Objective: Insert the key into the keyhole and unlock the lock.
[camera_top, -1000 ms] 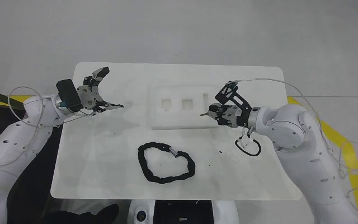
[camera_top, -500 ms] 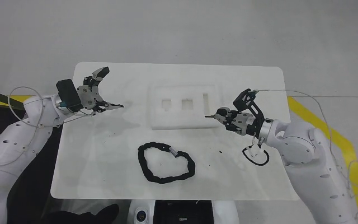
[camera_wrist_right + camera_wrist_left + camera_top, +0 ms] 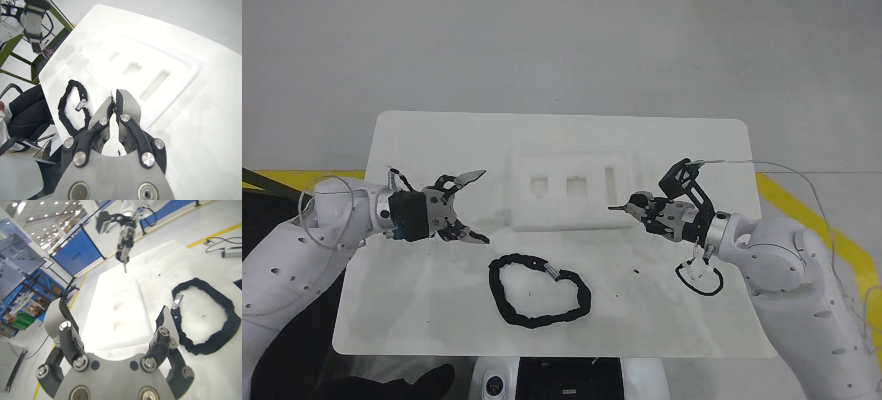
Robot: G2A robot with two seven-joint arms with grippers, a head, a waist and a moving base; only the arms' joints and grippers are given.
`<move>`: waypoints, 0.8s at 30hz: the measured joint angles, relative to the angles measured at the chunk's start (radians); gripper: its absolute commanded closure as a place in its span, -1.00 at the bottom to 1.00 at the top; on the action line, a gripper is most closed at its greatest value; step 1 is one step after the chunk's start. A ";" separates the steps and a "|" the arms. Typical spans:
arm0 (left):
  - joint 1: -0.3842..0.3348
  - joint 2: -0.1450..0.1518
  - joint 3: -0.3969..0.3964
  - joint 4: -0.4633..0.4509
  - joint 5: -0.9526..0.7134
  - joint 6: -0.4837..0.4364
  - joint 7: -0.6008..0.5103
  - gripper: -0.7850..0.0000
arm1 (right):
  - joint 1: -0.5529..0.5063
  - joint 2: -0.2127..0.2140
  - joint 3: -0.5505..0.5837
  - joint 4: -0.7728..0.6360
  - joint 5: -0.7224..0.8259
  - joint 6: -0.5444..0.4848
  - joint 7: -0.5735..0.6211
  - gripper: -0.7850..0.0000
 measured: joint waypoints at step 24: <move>-0.110 -0.040 0.272 -0.150 0.176 -0.220 -0.216 -1.00 | 0.000 0.000 0.000 0.000 0.000 0.000 0.000 1.00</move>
